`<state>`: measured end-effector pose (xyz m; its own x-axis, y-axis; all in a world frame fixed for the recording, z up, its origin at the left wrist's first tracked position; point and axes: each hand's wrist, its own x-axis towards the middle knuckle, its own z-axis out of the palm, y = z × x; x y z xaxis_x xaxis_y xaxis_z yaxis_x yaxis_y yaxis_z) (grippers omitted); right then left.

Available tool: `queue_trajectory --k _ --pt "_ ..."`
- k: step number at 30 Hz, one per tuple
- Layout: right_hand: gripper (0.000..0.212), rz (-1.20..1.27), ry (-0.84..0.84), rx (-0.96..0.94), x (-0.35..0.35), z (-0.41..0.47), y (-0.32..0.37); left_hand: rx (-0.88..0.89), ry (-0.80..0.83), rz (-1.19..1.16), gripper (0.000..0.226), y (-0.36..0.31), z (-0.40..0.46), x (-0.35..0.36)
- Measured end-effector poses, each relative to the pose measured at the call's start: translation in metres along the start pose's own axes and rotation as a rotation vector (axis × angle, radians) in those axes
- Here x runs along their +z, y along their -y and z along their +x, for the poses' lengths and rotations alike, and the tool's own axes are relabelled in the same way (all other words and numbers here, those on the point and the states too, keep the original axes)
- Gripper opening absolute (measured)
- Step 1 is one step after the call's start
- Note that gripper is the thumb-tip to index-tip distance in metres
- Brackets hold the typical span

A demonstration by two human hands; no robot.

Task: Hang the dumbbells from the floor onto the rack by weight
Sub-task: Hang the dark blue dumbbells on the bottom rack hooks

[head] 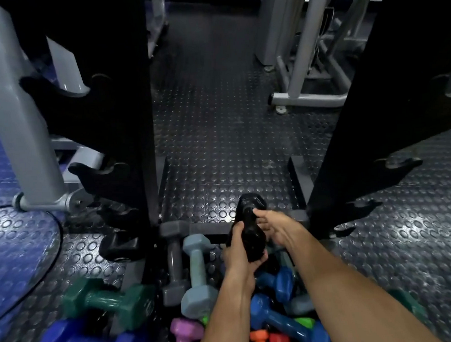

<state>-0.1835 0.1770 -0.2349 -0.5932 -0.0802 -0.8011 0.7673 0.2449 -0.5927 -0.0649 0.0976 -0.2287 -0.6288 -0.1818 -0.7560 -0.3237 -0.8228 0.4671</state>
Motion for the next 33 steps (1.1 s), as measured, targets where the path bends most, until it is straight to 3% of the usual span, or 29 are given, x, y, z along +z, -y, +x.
queue_trajectory --k 2,4,7,9,12,16,18,21,24,27,28,31,33 --pt "0.028 0.000 0.006 0.001 0.003 0.005 -0.003 0.018 -0.010 -0.005 0.057 0.001 0.000 -0.004" --pt "0.020 0.025 0.015 0.007 0.003 0.008 -0.006 0.045 -0.014 -0.001 0.065 0.001 -0.001 -0.005" --pt "0.018 0.106 0.014 -0.032 0.000 0.007 -0.016 0.183 -0.062 0.215 0.079 0.005 -0.005 -0.009" --pt "0.016 0.152 0.024 -0.059 -0.006 -0.006 -0.018 0.259 -0.063 0.356 0.076 0.010 -0.015 -0.013" --pt "0.019 0.157 0.094 -0.119 -0.018 -0.029 -0.028 0.328 -0.026 0.340 0.074 0.024 -0.044 -0.016" --pt "0.020 0.116 0.170 -0.185 -0.030 -0.079 -0.034 0.343 -0.001 0.340 0.043 0.039 -0.099 -0.007" --pt "0.023 0.096 0.160 -0.212 -0.041 -0.099 -0.043 0.327 -0.001 0.339 0.043 0.051 -0.123 -0.006" --pt "0.036 0.104 0.166 -0.201 -0.058 -0.121 -0.059 0.280 -0.027 0.305 0.065 0.072 -0.147 -0.005" --pt "0.031 0.159 0.134 -0.190 -0.083 -0.140 -0.073 0.216 -0.013 0.266 0.086 0.094 -0.169 0.001" --pt "0.083 0.134 0.095 -0.202 -0.114 -0.149 -0.084 0.167 0.030 0.232 0.108 0.115 -0.180 0.012" --pt "0.083 0.135 0.089 -0.201 -0.124 -0.155 -0.085 0.148 0.043 0.243 0.107 0.119 -0.182 0.017" --pt "0.038 0.220 -0.003 -0.179 -0.150 -0.171 -0.081 0.056 0.112 0.208 0.071 0.123 -0.193 0.041" --pt "0.050 0.252 -0.066 -0.190 -0.170 -0.174 -0.080 -0.025 0.144 0.187 0.057 0.128 -0.195 0.056"
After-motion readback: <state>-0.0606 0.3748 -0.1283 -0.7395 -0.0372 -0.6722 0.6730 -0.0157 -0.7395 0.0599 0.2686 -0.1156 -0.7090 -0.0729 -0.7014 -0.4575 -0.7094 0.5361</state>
